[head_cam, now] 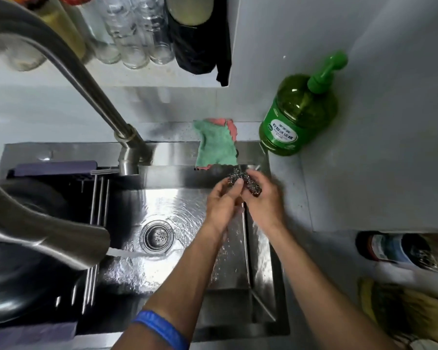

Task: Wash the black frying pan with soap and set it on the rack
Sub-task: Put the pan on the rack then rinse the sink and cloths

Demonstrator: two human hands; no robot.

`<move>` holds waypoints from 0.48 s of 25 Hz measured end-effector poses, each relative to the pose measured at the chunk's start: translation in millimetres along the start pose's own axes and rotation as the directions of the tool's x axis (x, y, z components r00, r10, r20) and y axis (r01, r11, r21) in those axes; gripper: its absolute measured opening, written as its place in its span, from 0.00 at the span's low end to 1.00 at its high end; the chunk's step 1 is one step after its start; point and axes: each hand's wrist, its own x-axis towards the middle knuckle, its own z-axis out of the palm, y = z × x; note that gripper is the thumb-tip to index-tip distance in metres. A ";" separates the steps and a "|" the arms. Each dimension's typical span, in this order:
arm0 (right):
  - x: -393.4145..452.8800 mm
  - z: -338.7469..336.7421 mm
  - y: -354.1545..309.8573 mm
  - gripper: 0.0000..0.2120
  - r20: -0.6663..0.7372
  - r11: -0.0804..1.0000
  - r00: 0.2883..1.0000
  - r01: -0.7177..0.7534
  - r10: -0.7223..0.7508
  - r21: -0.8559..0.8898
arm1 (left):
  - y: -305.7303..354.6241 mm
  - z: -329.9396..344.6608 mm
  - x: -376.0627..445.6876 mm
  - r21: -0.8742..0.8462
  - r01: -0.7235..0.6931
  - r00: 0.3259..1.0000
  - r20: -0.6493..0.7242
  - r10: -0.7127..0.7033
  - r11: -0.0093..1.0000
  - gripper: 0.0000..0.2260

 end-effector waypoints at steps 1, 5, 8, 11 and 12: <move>-1.8 2.8 -4.7 0.25 0.090 0.999 0.995 0.034 -0.037 0.029 | 1.0 -2.7 3.8 -0.078 -0.028 0.998 -0.053 0.023 0.997 0.08; 28.7 11.0 -38.5 0.18 0.280 0.982 0.951 0.162 -0.128 -0.101 | 11.8 -31.6 10.0 -0.207 -0.133 0.937 -0.344 0.055 0.969 0.06; 79.5 50.3 -70.5 0.21 0.307 0.873 0.906 0.382 -0.290 -0.303 | 18.8 -53.0 13.1 -0.211 -0.147 0.909 -0.415 0.047 0.966 0.07; 112.3 73.8 -54.3 0.27 0.488 0.775 0.863 0.397 -0.132 -0.492 | 20.5 -61.3 21.0 -0.181 -0.145 0.903 -0.425 0.056 0.973 0.10; 114.2 67.8 -38.6 0.28 0.456 0.760 0.886 0.350 -0.080 -0.548 | 21.7 -59.6 24.0 -0.183 -0.147 0.906 -0.419 0.058 0.972 0.10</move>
